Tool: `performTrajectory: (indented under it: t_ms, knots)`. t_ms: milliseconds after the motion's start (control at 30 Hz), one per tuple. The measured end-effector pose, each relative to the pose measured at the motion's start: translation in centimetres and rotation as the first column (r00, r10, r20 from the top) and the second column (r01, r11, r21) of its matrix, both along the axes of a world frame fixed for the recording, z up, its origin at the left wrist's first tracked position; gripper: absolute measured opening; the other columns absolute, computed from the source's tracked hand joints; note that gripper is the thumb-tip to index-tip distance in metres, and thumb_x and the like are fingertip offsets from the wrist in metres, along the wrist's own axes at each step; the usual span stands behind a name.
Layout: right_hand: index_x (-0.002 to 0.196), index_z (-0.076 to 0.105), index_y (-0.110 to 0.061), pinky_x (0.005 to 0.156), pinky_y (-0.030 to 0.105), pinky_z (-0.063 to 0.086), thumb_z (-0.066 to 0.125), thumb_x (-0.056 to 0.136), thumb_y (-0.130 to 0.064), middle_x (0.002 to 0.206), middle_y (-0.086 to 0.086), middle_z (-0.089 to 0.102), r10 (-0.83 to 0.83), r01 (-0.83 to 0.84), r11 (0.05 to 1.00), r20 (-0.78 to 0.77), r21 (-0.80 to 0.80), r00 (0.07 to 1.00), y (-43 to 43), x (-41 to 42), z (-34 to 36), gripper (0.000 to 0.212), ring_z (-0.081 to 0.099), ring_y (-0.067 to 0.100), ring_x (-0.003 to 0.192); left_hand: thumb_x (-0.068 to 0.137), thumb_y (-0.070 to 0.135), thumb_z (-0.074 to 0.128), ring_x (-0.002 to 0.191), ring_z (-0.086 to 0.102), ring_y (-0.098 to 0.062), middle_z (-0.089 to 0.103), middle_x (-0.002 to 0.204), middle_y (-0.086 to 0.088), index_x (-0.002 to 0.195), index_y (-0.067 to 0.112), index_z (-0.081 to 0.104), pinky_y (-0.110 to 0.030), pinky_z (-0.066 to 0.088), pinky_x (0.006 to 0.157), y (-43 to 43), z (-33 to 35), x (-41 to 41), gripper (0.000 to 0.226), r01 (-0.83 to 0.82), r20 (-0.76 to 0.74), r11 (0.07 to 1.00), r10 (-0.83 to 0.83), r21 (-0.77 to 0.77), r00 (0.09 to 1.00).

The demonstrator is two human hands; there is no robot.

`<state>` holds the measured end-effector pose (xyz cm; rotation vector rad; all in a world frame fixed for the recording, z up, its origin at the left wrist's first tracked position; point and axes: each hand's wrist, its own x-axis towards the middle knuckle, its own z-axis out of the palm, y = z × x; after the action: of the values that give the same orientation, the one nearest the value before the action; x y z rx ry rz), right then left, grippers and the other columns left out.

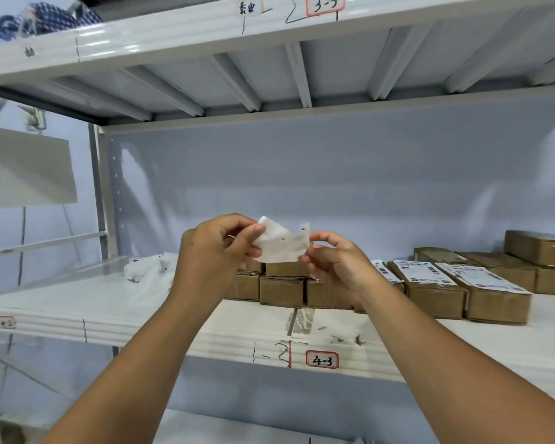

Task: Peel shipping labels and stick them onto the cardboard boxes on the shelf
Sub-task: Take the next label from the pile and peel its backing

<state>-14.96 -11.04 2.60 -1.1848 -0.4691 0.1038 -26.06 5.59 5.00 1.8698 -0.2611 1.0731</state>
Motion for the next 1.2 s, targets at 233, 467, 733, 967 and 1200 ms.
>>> performTrajectory:
  t_ms: [233, 467, 733, 967, 1200]
  knots:
    - [0.104, 0.052, -0.01, 0.074, 0.033, 0.057, 0.056, 0.094, -0.017, 0.106, 0.021, 0.065, 0.084, -0.017, 0.924, -0.161, 0.381, 0.983, 0.6, -1.5, 1.2, 0.013, 0.067, 0.029, 0.087, 0.086, 0.029, 0.065, 0.08, 0.064, -0.011, 0.07, 0.085, 0.004, 0.094, 0.015, 0.071, -0.016, 0.045, 0.075, -0.8, -0.3, 0.3, 0.017, -0.222, 0.112, 0.924, 0.196, 0.313, 0.974]
    - [0.127, 0.04, -0.023, 0.08, 0.037, 0.053, 0.07, 0.079, -0.035, 0.097, 0.007, 0.067, 0.0, 0.002, 1.0, 0.077, -0.02, 0.997, 2.1, -4.0, 2.2, 0.058, 0.066, 0.021, 0.077, 0.085, 0.013, 0.067, 0.087, 0.063, -0.027, 0.062, 0.107, -0.013, 0.1, 0.005, 0.07, -0.021, 0.039, 0.074, -0.9, -1.7, 1.4, 0.017, -0.312, 0.2, 0.764, 0.24, 0.566, 0.95]
    - [0.129, 0.042, -0.032, 0.086, 0.038, 0.052, 0.069, 0.077, 0.0, 0.115, 0.015, 0.057, 0.121, -0.081, 0.985, 0.266, -0.155, 0.956, 2.5, -5.2, 2.2, 0.067, 0.062, 0.024, 0.096, 0.096, 0.011, 0.044, 0.119, 0.047, -0.018, 0.04, 0.142, -0.002, 0.148, 0.025, 0.022, -0.023, 0.037, 0.085, -1.1, -2.0, 1.4, 0.058, -0.244, 0.072, 0.793, 0.247, 0.558, 0.966]
    - [0.102, 0.053, -0.018, 0.049, 0.022, 0.046, 0.053, 0.093, -0.008, 0.091, 0.005, 0.066, -0.289, 0.291, 0.957, 0.145, 0.002, 0.946, 1.8, -4.6, 2.7, 0.013, 0.063, 0.018, 0.074, 0.096, 0.047, 0.031, 0.101, 0.059, -0.017, 0.033, 0.143, 0.012, 0.145, 0.043, 0.015, -0.036, 0.052, 0.073, -1.7, -2.0, 0.5, 0.051, -0.342, 0.085, 0.668, 0.386, 0.661, 0.919]
    - [0.084, 0.058, -0.026, 0.057, 0.027, 0.052, 0.047, 0.099, -0.02, 0.083, -0.002, 0.068, -0.255, 0.268, 0.961, 0.154, -0.073, 0.955, 1.4, -4.1, 3.6, 0.019, 0.065, 0.015, 0.071, 0.094, 0.035, 0.047, 0.072, 0.068, -0.028, 0.057, 0.126, -0.005, 0.102, 0.013, 0.068, -0.036, 0.054, 0.053, -2.1, -2.7, 1.8, 0.032, -0.317, 0.191, 0.631, 0.261, 0.708, 0.946]
